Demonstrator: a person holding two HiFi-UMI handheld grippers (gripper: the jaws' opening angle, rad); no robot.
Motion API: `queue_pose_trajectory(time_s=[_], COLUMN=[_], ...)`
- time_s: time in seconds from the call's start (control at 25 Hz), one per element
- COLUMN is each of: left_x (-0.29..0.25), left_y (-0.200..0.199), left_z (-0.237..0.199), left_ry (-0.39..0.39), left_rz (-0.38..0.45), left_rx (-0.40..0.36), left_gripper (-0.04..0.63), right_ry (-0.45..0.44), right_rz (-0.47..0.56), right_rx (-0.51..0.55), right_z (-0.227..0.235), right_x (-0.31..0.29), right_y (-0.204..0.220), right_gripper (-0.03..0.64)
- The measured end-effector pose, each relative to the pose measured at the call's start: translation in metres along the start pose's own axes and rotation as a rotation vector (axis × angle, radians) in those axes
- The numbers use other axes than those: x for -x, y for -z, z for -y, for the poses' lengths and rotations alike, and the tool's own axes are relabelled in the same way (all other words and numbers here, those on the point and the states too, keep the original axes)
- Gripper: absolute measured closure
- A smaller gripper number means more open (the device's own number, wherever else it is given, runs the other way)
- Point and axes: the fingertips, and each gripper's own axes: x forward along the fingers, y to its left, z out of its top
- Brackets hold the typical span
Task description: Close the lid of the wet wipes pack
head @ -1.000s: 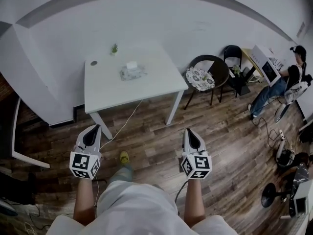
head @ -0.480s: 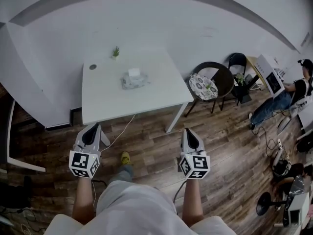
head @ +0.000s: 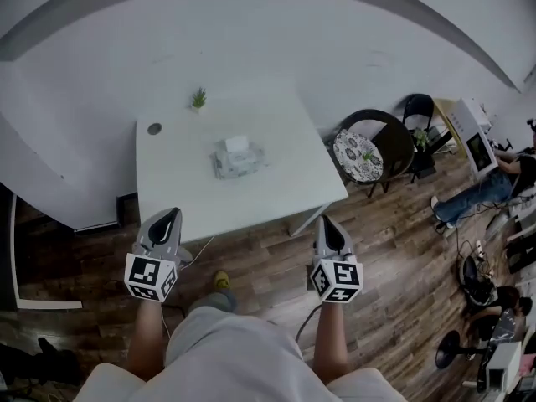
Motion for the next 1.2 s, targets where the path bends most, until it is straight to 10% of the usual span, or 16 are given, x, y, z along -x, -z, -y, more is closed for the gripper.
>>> queue_pose_trajectory(time_s=[0.6,1.2], left_x=[-0.142,-0.193], left_y=[0.021,0.037], left_z=[-0.094,-0.127], left_ry=[0.070,-0.079], left_rz=[-0.057,-0.117], left_rx=[0.047,0.119], left_gripper=[0.597,0.597], right_ry=[0.012,-0.206], right_rz=[-0.093,-0.185], right_rx=[0.004,0.060], right_z=[-0.008,-0.013], right_x=[-0.170,-0.287], right_y=[-0.003,0.002], right_gripper=[0.614,0.614])
